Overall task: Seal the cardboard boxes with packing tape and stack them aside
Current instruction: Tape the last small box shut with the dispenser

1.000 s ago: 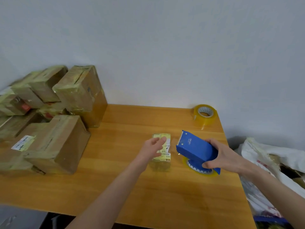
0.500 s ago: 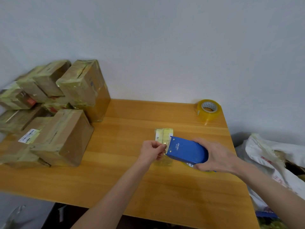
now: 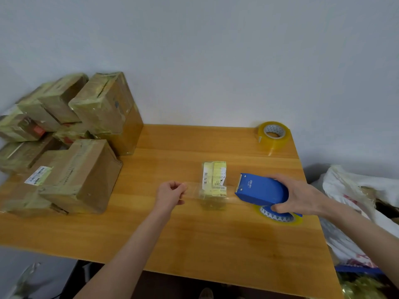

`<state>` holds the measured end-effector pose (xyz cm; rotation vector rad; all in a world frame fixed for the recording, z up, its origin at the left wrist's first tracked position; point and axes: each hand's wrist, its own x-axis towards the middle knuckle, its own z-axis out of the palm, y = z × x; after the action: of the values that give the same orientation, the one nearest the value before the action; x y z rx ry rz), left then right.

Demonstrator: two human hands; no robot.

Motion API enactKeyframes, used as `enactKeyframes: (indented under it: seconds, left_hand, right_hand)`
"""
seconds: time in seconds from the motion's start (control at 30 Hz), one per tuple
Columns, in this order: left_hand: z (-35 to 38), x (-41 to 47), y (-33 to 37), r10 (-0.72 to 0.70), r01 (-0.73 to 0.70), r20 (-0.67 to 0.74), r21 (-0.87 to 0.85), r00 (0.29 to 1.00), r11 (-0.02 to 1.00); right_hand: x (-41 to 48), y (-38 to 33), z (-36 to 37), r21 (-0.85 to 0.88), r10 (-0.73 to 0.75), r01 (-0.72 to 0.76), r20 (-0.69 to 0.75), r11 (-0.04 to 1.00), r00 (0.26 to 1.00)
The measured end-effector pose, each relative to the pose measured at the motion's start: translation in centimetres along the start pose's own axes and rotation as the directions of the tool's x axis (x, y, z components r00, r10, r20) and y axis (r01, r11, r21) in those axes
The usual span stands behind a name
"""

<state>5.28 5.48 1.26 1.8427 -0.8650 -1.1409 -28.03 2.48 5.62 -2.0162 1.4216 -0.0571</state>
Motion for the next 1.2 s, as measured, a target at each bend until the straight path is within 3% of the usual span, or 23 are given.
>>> enactKeyframes:
  seconds: [0.37, 0.5, 0.83, 0.97, 1.07, 1.13, 1.2]
  left_hand:
    - [2.2, 2.1, -2.2, -0.06, 0.064, -0.059, 0.059, 0.996, 0.996]
    - [3.3, 2.5, -3.1, -0.09, 0.094, -0.043, 0.098, 0.995, 0.991]
    - [5.7, 3.1, -4.2, -0.159, 0.147, 0.052, 0.188, 0.986, 0.971]
    - [5.4, 2.9, -3.8, -0.073, 0.02, 0.123, 0.384, 0.99, 0.923]
    - [4.9, 3.1, -4.1, -0.011, -0.062, 0.128, 0.557, 0.992, 0.828]
    - [4.6, 2.1, -3.8, 0.168, -0.17, 0.053, 0.526, 0.984, 0.833]
    - [5.0, 0.3, -3.2, 0.357, -0.358, 0.097, 0.482, 0.929, 0.8]
  right_hand:
    - [2.8, 1.5, 1.7, -0.082, 0.097, -0.093, 0.042, 0.992, 0.994]
    - [3.5, 1.7, 2.8, -0.168, 0.13, -0.115, 0.078, 0.979, 0.989]
    - [4.9, 1.7, 4.5, -0.122, 0.201, -0.186, 0.128, 0.975, 0.971]
    - [4.7, 1.6, 4.7, -0.124, 0.196, -0.183, 0.103, 0.975, 0.975]
    - [4.6, 1.6, 5.0, -0.103, 0.194, -0.183, 0.104, 0.978, 0.975]
    - [4.3, 1.5, 5.2, -0.079, 0.19, -0.184, 0.085, 0.98, 0.978]
    - [4.2, 1.6, 5.1, -0.06, 0.186, -0.181, 0.076, 0.982, 0.98]
